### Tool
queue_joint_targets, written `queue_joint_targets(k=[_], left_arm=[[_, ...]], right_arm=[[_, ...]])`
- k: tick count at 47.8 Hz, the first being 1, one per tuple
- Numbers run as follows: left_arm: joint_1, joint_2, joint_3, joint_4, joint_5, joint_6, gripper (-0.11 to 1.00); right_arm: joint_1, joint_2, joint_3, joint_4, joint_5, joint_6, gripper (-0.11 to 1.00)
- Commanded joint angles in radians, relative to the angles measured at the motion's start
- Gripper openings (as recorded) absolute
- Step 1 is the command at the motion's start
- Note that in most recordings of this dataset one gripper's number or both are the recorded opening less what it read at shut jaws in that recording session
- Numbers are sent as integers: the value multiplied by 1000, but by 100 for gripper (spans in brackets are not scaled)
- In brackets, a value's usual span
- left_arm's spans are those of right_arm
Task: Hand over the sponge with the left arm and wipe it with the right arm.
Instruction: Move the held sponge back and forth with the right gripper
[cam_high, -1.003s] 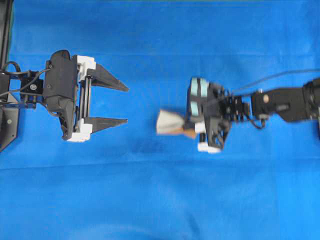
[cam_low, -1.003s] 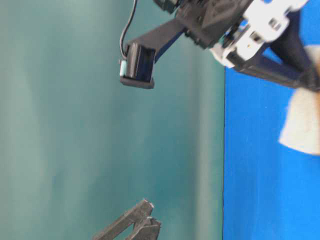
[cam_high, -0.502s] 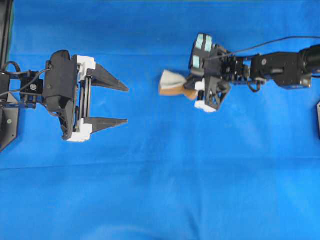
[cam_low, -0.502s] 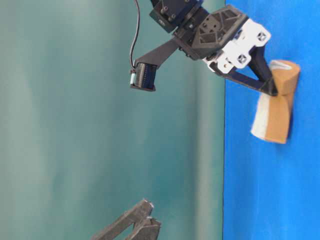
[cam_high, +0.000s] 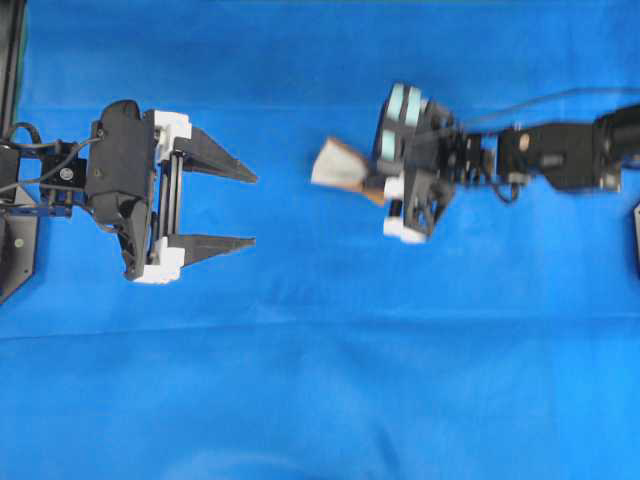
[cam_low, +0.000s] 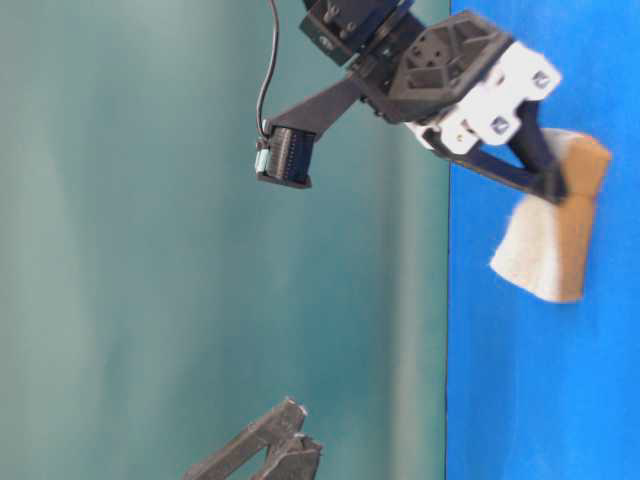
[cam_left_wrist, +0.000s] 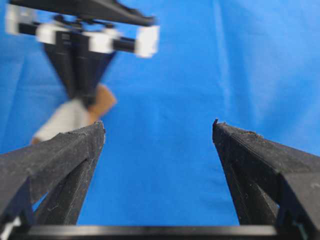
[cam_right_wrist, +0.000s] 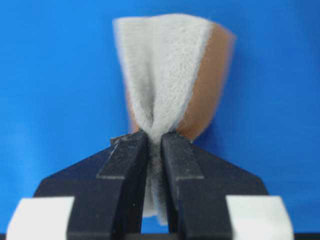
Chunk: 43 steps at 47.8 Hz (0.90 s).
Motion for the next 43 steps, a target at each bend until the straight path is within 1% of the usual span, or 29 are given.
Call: queue_joint_targets(k=[1, 5, 13, 19, 23, 28, 34, 43], left_arm=[[-2, -11, -11, -2, -8, 3, 87], [-3, -9, -11, -2, -8, 3, 87], [-3, -8, -14, -2, -8, 5, 87], [-3, -8, -14, -2, -8, 3, 87], [-2, -8, -12, -2, -8, 3, 87], [-2, -8, -12, -2, -8, 3, 87], [-2, -8, -12, -2, -9, 2, 87], [-3, -9, -11, -2, -8, 0, 87]], right_arm=[[123, -3, -6, 28, 3, 15, 14], [190, -3, -15, 44, 3, 32, 14], [287, -3, -44, 46, 11, 66, 14], [314, -3, -60, 46, 26, 72, 14], [316, -3, -66, 46, 40, 72, 14], [287, -5, -61, 41, 60, 71, 14], [222, -9, -49, 37, 89, 60, 14], [83, -21, -23, -20, 89, 57, 14]])
